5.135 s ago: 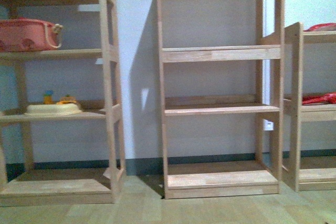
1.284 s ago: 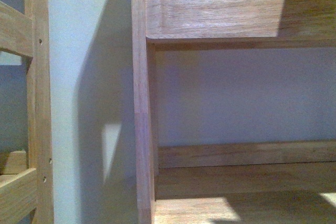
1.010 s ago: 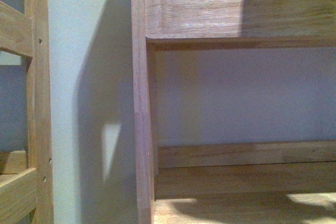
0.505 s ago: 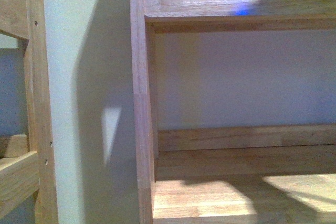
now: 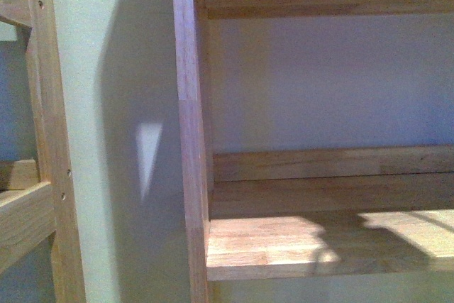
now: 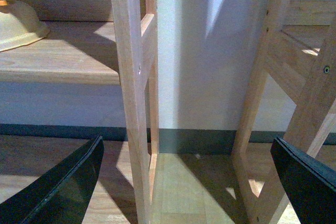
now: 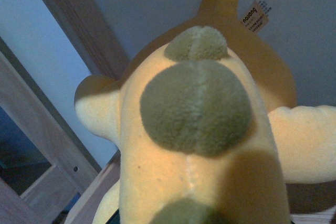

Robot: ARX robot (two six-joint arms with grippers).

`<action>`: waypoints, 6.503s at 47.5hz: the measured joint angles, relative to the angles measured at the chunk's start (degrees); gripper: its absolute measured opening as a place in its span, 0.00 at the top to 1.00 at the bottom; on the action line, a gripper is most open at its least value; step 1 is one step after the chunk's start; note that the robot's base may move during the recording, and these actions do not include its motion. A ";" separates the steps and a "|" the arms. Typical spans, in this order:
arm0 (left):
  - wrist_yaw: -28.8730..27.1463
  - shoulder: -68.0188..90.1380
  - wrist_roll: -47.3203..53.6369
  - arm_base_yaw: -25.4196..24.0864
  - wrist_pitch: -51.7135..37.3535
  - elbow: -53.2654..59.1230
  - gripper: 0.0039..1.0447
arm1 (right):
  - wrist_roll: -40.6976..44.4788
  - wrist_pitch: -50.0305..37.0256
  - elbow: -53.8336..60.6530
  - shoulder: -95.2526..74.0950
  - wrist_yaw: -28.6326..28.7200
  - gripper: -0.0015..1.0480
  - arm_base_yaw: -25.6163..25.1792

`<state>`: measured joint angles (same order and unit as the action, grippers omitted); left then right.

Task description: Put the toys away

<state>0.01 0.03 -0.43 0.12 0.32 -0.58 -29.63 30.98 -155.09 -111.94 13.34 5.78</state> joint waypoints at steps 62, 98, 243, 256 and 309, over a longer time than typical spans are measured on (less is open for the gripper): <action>0.00 0.02 0.00 0.00 0.00 0.00 0.05 | -7.23 -19.17 22.18 1.01 5.66 0.81 8.61; 0.00 0.00 0.00 0.00 0.00 0.00 0.05 | 0.04 -25.03 32.68 7.72 3.41 0.00 8.46; 0.00 0.00 0.00 0.00 0.00 0.00 0.05 | 29.24 -30.03 150.03 107.25 -13.09 0.82 -6.01; 0.00 0.00 0.00 0.00 0.00 0.00 0.05 | 29.27 -30.45 151.67 108.74 -13.11 0.82 -6.01; 0.00 0.00 0.00 0.00 0.00 0.00 0.05 | 29.33 -30.73 154.31 111.54 -13.14 0.03 -5.99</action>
<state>0.01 0.03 -0.43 0.12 0.32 -0.58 -0.30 0.25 -0.78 -0.40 0.21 -0.21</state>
